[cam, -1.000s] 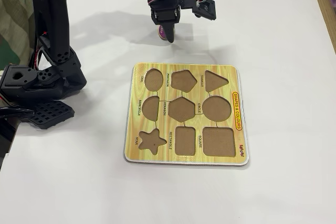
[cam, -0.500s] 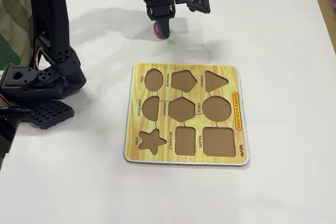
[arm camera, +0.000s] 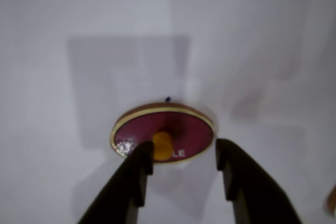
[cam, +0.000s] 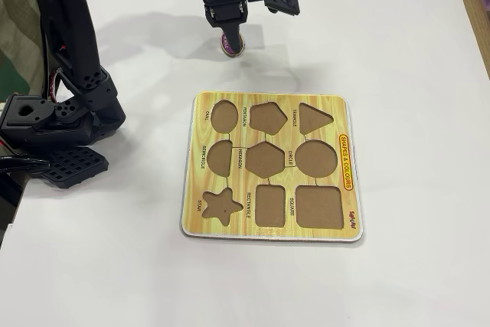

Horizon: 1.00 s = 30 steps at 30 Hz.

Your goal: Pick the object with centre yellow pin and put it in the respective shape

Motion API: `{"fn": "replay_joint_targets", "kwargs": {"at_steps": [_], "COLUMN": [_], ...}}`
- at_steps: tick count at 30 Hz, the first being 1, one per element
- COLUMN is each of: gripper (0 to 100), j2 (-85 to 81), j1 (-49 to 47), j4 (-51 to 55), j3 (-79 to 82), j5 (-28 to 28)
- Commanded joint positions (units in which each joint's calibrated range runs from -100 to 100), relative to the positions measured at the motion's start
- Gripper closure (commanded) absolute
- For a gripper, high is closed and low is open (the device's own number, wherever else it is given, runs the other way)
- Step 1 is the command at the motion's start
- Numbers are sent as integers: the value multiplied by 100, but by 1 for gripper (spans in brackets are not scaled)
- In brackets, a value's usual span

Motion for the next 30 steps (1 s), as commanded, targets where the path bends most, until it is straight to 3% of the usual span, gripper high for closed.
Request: {"fn": "replay_joint_targets", "kwargs": {"at_steps": [1, 30], "gripper": [86, 86], "j2": [-267, 102], "j1": [-22, -159], "j4": [-77, -103], "j3": [-45, -72], "j5": [19, 19]}}
